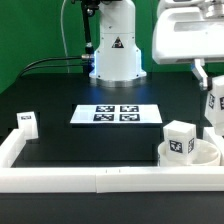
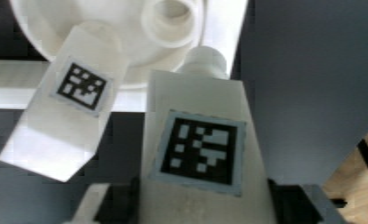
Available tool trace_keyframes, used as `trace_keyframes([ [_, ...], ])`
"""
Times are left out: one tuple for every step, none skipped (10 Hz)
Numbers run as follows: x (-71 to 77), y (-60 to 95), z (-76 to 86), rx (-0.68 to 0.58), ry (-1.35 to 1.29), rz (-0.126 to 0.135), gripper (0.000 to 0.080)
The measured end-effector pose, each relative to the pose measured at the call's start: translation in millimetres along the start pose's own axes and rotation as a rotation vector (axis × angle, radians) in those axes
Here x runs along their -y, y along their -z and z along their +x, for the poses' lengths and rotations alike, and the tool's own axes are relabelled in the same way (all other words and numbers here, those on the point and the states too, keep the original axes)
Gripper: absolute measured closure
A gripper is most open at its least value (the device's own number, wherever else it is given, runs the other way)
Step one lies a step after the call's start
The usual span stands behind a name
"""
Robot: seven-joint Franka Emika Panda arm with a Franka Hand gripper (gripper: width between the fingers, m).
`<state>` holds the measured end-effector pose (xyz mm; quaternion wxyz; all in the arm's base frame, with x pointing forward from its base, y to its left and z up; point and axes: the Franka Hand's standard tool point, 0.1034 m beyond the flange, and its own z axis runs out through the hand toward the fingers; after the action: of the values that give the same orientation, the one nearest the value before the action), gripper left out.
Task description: Assemble stool
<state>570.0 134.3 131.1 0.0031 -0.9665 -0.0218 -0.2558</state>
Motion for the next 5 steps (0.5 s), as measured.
trace_keyframes([
  [-1.2,-0.1,0.1,0.0,-0.005,-0.001,0.0476],
  [-1.2,-0.2,0.0,0.0,-0.009,-0.001,0.0476],
  [-1.2,-0.2,0.0,0.0,-0.009,-0.001,0.0476],
  [-0.1,-1.7,-3.9,0.006,0.002,-0.002,0.0476],
  [2.3,-7.3,-18.2,0.042,0.06,-0.01,0.0476],
])
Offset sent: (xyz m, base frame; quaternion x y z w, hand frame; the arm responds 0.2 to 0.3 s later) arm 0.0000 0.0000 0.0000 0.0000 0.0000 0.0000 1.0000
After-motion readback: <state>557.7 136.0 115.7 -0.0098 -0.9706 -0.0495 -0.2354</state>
